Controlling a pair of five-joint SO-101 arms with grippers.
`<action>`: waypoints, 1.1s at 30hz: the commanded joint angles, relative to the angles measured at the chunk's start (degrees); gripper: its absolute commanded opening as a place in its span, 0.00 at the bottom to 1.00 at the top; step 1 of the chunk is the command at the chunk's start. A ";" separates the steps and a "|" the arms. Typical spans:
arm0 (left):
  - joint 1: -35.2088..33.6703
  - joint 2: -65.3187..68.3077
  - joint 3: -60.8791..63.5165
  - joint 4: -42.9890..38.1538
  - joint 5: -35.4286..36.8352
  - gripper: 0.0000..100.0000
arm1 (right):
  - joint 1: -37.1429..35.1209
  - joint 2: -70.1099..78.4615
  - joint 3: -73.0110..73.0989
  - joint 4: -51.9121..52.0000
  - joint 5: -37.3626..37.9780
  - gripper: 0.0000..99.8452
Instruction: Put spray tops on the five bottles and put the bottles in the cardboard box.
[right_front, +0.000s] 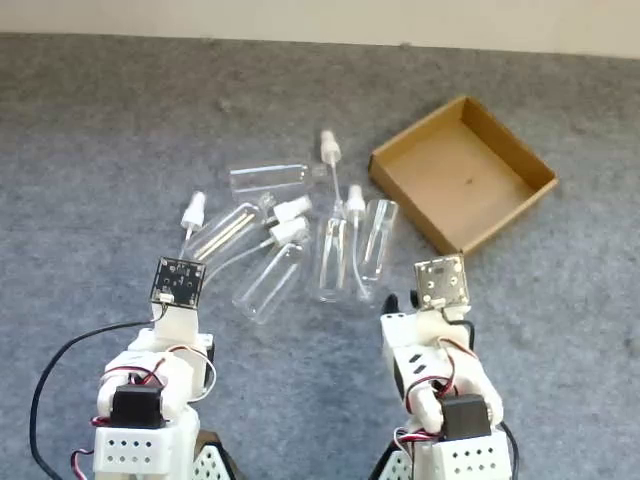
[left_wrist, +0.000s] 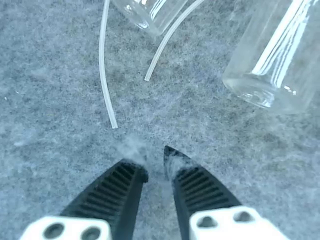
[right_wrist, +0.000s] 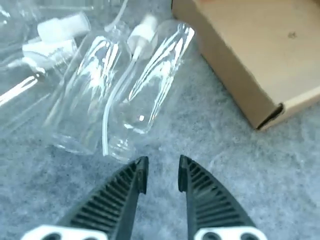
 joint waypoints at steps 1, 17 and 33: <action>0.57 -0.31 1.19 0.26 -0.62 0.01 | -0.48 -0.75 -8.13 -2.33 0.18 0.09; 0.57 -0.31 1.19 0.26 -0.62 0.01 | 2.51 -0.75 -5.58 -1.89 -0.18 0.09; 0.57 -0.31 1.19 0.26 -0.62 0.01 | 11.38 -0.22 -27.21 12.88 1.32 0.09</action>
